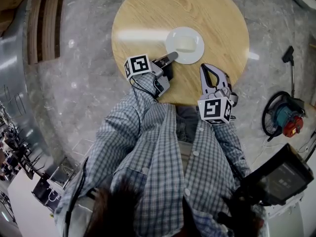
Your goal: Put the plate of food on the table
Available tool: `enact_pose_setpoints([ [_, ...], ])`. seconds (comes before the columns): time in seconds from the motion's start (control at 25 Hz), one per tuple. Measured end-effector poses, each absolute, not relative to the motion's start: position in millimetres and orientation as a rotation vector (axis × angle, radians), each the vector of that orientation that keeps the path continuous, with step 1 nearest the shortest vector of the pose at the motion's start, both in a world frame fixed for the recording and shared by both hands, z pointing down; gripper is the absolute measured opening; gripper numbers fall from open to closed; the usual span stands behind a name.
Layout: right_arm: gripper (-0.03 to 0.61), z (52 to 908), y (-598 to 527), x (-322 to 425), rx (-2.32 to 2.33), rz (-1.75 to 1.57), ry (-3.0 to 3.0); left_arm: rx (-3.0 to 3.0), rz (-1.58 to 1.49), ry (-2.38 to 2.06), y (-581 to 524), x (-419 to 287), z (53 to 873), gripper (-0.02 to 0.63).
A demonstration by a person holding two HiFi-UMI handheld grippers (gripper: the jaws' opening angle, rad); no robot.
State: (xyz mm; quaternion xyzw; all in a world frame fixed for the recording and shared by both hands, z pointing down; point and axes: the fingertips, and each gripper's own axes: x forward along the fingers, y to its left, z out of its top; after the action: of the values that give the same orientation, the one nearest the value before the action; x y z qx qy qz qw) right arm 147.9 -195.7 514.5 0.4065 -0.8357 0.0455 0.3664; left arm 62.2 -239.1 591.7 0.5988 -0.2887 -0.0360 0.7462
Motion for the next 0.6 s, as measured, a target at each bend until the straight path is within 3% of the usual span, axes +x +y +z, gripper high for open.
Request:
enact_pose_setpoints([
  [0.36, 0.013, 558, -182, 131, 0.720, -0.062, -2.020, 1.307, -0.077, -0.629, -240, 64, 594, 0.026],
  [0.44, 0.086, 567, -180, 128, 0.665, -0.073, -2.001, 1.305, -0.079, -0.629, -240, 64, 594, 0.025],
  [0.6, 0.107, 578, -181, 120, 0.575, -0.166, -1.964, 1.300, -0.087, -0.626, -240, 64, 593, 0.025],
])
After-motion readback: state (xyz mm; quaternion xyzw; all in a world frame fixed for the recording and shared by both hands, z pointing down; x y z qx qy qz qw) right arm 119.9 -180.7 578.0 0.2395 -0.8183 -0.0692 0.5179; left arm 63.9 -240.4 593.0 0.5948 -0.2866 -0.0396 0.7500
